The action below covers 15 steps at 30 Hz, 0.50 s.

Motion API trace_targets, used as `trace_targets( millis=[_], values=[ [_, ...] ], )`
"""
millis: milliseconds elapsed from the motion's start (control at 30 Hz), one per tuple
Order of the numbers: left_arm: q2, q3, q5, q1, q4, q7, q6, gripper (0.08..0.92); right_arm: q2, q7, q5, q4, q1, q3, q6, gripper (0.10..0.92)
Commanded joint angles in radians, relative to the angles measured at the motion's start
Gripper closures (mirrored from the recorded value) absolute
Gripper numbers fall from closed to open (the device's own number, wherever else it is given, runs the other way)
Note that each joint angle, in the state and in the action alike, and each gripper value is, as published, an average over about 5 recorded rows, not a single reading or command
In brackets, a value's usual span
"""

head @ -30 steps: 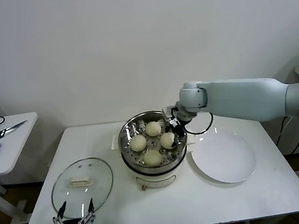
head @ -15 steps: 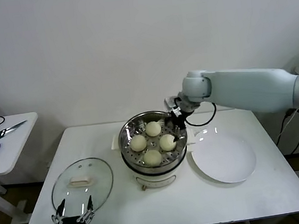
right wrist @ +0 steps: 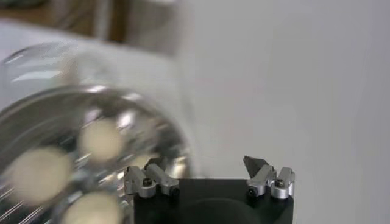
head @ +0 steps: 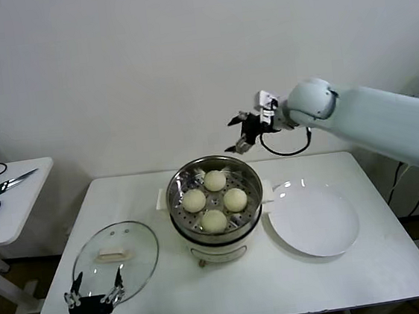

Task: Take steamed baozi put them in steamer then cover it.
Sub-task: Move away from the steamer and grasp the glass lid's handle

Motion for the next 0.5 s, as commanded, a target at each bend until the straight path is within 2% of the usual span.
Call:
trace_targets(
  millis=[33, 200, 367, 500],
  values=[
    [0.013, -0.013, 0.066, -0.012, 0.005, 0.007, 0.006, 0.177, -0.287, 0.413, -0.055, 0.133, -0.670, 0.696, 0.121, 0.203],
    [0.026, -0.023, 0.063, -0.034, 0.024, 0.015, -0.022, 0.177, -0.314, 0.415, -0.117, 0.217, -1.140, 1.170, 0.195, 0.203],
    [0.039, -0.026, 0.057, -0.043, 0.037, 0.015, -0.032, 0.177, -0.224, 0.376, -0.182, 0.263, -1.552, 1.565, 0.271, 0.203],
    [0.043, -0.020, 0.063, -0.041, 0.042, 0.013, -0.043, 0.177, -0.118, 0.340, -0.243, 0.289, -1.771, 1.731, 0.382, 0.203]
  ],
)
